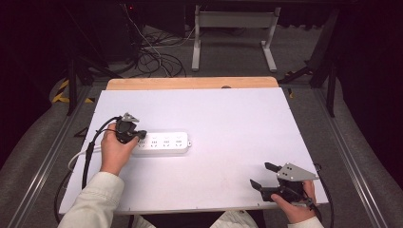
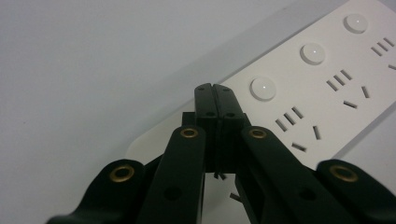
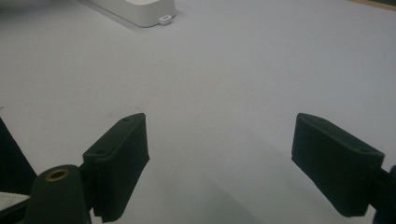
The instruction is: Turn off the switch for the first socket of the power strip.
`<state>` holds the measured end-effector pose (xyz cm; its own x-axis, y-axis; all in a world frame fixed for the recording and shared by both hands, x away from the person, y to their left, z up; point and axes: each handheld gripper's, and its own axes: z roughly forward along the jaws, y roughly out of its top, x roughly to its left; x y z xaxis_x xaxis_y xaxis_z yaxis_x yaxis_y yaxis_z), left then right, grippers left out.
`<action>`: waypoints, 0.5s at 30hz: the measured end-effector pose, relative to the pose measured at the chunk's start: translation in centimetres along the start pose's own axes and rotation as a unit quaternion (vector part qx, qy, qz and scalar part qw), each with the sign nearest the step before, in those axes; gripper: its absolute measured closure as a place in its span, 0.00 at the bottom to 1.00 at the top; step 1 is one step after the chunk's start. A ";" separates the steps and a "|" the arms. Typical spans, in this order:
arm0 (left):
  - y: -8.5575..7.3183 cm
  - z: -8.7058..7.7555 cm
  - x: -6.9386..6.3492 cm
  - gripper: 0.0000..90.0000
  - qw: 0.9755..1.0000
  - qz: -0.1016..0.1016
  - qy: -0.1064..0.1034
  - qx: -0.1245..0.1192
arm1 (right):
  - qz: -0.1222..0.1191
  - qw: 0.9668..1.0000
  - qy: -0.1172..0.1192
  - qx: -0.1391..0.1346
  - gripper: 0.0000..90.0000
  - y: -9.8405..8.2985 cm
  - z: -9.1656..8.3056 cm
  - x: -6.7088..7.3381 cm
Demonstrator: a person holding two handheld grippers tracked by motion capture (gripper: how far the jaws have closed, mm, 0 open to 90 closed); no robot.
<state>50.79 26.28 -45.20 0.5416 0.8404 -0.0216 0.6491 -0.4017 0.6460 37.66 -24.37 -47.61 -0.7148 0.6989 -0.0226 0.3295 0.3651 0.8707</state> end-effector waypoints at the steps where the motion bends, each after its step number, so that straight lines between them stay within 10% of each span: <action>1: 0.0 0.0 0.0 1.00 1.000 0.000 0.000 0.000 | 0.000 1.000 0.002 -0.001 0.21 0.0 0.0 0.0; 15: -0.4 0.0 -0.1 1.00 1.000 -0.007 -0.002 -0.011 | -0.004 1.000 0.004 0.001 0.21 0.0 0.0 0.1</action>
<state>50.47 26.40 -45.45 0.5342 0.8447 -0.0336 0.6446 -0.3812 0.6627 37.58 -24.24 -47.61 -0.7217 0.6917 -0.0250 0.3253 0.3709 0.8698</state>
